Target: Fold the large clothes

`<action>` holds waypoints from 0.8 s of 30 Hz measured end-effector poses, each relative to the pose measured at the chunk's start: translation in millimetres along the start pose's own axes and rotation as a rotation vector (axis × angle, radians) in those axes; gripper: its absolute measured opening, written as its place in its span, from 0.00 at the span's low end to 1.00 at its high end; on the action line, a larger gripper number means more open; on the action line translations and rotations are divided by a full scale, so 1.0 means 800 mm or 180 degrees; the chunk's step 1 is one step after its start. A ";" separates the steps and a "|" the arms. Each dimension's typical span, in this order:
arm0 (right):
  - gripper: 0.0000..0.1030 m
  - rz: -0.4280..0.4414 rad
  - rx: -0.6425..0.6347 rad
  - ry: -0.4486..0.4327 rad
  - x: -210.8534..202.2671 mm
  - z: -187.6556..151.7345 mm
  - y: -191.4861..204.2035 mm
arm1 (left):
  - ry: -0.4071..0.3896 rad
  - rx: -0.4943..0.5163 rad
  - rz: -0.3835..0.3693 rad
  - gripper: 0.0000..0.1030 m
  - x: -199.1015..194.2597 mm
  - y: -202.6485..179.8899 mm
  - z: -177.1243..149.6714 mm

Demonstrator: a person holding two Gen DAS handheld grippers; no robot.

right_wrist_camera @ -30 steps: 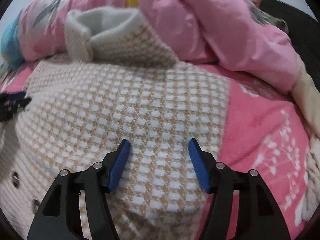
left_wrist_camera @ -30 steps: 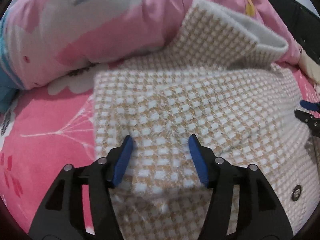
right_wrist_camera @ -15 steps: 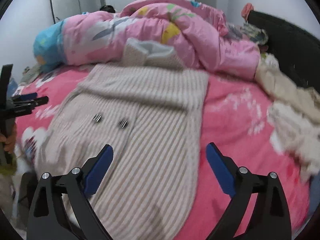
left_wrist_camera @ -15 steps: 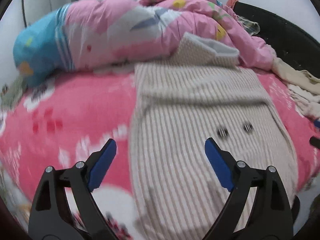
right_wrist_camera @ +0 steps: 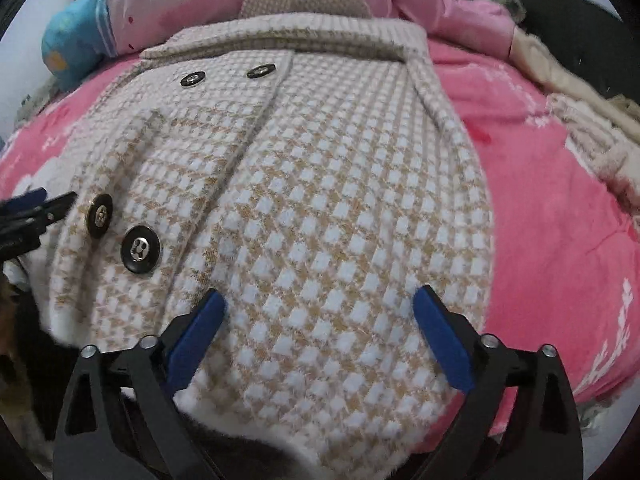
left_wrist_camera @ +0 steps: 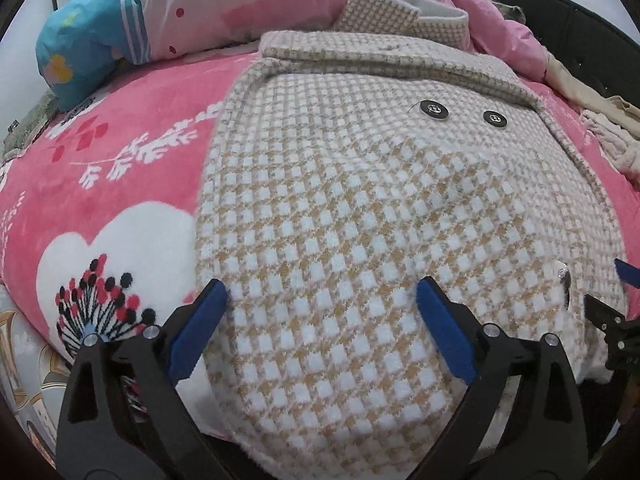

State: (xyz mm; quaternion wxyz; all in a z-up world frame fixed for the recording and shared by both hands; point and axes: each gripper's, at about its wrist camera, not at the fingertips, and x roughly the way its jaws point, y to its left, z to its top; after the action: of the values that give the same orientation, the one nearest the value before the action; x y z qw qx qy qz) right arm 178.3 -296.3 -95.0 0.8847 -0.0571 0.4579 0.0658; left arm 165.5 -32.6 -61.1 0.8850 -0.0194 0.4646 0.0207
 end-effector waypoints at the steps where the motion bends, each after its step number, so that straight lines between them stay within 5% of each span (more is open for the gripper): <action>1: 0.94 -0.0016 0.0027 0.0005 0.000 -0.001 0.000 | 0.0001 -0.0006 -0.0014 0.92 0.000 0.001 -0.002; 24: 0.94 -0.0053 0.0219 0.0032 0.001 -0.003 -0.003 | -0.0027 0.0033 0.0021 0.93 0.003 0.000 -0.003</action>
State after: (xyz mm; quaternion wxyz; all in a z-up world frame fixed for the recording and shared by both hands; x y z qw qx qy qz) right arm 177.3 -298.8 -96.6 0.8844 -0.0307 0.4638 0.0424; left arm 164.8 -32.9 -64.4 0.8870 -0.0132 0.4611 0.0212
